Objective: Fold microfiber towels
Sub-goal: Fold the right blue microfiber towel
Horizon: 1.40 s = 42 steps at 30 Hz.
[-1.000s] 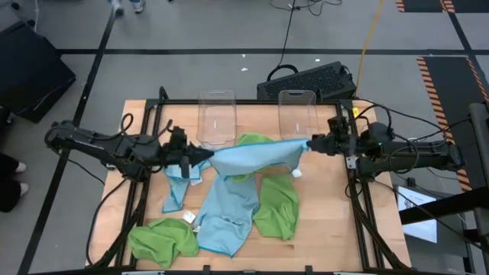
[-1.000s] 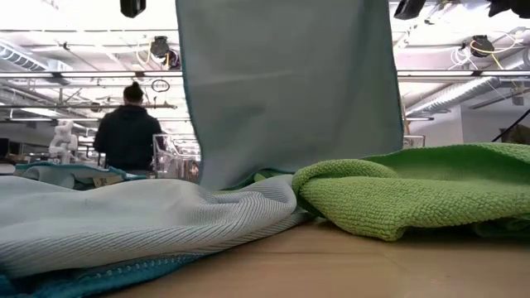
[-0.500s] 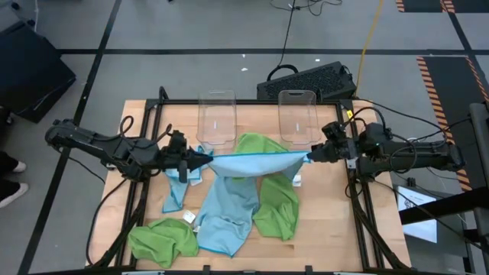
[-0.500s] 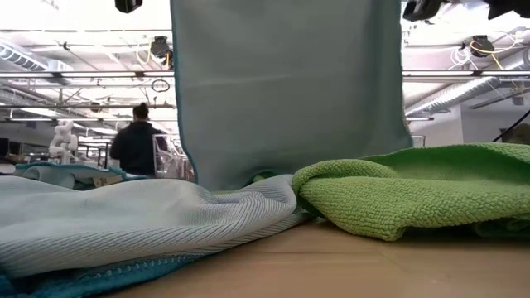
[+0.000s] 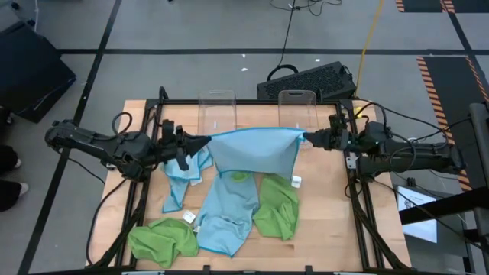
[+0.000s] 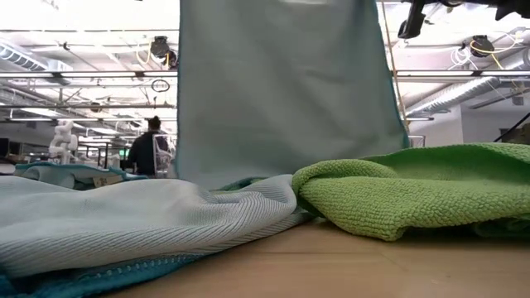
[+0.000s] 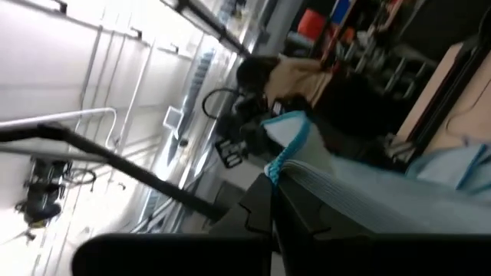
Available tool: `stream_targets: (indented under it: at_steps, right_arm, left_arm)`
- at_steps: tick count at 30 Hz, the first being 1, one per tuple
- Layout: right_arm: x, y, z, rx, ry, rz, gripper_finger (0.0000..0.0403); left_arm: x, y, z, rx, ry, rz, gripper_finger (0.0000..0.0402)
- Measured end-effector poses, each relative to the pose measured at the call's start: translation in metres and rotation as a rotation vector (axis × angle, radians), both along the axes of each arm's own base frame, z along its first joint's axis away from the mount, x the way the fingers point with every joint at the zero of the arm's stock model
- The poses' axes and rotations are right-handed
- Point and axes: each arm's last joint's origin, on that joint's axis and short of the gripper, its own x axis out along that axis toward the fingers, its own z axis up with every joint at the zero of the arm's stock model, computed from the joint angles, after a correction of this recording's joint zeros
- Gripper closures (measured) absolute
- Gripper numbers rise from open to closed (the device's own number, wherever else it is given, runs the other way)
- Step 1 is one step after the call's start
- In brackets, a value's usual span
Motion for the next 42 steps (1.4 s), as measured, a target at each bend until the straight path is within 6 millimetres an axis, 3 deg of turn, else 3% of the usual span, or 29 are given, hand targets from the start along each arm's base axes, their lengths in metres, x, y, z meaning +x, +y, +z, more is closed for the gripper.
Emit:
stream_targets:
  at_steps: [11, 29, 42]
  right_arm:
    - [-0.010, -0.012, 0.005, 0.008, -0.042, -0.139, 0.0403]
    - [-0.010, -0.007, 0.005, 0.048, -0.042, 0.026, 0.0403]
    - [-0.001, -0.019, 0.000, 0.055, -0.011, -0.315, 0.0403]
  left_arm:
    - [0.000, 0.004, 0.009, 0.041, -0.077, 0.025, 0.0394]
    - [-0.001, -0.004, 0.003, 0.036, -0.024, -0.020, 0.0394]
    - [0.002, 0.018, 0.003, 0.047, -0.012, 0.156, 0.0394]
